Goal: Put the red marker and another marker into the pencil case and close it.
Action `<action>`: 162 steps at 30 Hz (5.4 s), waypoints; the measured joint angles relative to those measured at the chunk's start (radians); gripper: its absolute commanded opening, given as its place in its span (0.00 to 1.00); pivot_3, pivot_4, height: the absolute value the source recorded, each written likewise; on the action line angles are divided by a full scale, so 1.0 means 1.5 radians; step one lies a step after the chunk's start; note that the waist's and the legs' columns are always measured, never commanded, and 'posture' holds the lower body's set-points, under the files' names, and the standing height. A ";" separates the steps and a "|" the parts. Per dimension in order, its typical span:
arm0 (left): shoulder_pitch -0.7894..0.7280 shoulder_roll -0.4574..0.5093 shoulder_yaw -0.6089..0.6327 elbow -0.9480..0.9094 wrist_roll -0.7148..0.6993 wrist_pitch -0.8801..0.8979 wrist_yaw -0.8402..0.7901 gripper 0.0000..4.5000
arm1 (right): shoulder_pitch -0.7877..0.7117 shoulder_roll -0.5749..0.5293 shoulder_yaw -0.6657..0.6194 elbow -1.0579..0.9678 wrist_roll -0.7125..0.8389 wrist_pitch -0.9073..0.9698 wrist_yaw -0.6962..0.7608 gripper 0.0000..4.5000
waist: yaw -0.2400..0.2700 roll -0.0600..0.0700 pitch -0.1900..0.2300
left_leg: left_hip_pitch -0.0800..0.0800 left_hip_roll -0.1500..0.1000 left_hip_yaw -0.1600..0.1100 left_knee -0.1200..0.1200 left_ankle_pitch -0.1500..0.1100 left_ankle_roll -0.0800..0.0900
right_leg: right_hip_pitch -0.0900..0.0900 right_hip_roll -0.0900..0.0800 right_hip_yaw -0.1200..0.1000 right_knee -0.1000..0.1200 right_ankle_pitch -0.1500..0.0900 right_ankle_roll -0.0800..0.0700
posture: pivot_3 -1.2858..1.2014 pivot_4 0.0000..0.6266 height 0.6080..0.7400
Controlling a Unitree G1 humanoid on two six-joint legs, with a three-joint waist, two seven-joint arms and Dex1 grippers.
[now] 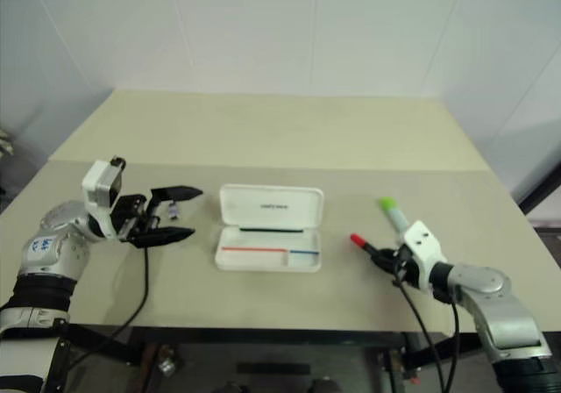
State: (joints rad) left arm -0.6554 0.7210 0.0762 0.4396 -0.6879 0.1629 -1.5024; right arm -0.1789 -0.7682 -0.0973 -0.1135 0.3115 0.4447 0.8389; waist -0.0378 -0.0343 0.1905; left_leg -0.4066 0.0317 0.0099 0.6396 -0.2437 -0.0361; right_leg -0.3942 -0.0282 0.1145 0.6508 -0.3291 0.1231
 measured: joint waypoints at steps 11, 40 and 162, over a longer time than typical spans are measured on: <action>0.000 0.014 -0.034 0.016 -0.002 -0.031 0.000 1.00 | -0.117 -0.067 0.023 -0.181 0.031 0.054 0.041 0.13 | -0.009 0.000 0.000 | 0.000 0.001 -0.001 -0.006 0.000 0.000 | -0.001 0.000 0.000 -0.005 0.000 0.000 | 0.52 0.24 1.00; 0.045 0.028 -0.010 0.004 -0.006 -0.052 0.000 1.00 | -0.400 0.192 0.376 0.106 -0.337 -0.168 -0.008 0.13 | -0.016 0.000 0.000 | -0.004 0.001 -0.001 -0.005 0.001 -0.002 | -0.010 0.001 0.001 0.004 -0.001 -0.002 | 0.52 0.24 1.00; -0.023 0.024 0.017 -0.089 0.006 0.100 0.000 1.00 | -0.209 0.157 -0.071 0.128 -0.042 0.005 -0.214 0.25 | -0.033 0.002 0.002 | 0.001 0.000 0.000 -0.007 0.002 -0.001 | -0.003 0.001 0.002 0.001 0.000 -0.001 | 0.52 0.24 1.00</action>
State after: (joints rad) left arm -0.6894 0.7576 0.1019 0.3066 -0.6793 0.3123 -1.5022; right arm -0.4930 -0.5327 -0.2038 0.0792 0.2492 0.4524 0.5179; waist -0.0878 -0.0317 0.1934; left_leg -0.4055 0.0321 0.0093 0.6298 -0.2413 -0.0383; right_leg -0.3993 -0.0263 0.1170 0.6529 -0.3298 0.1221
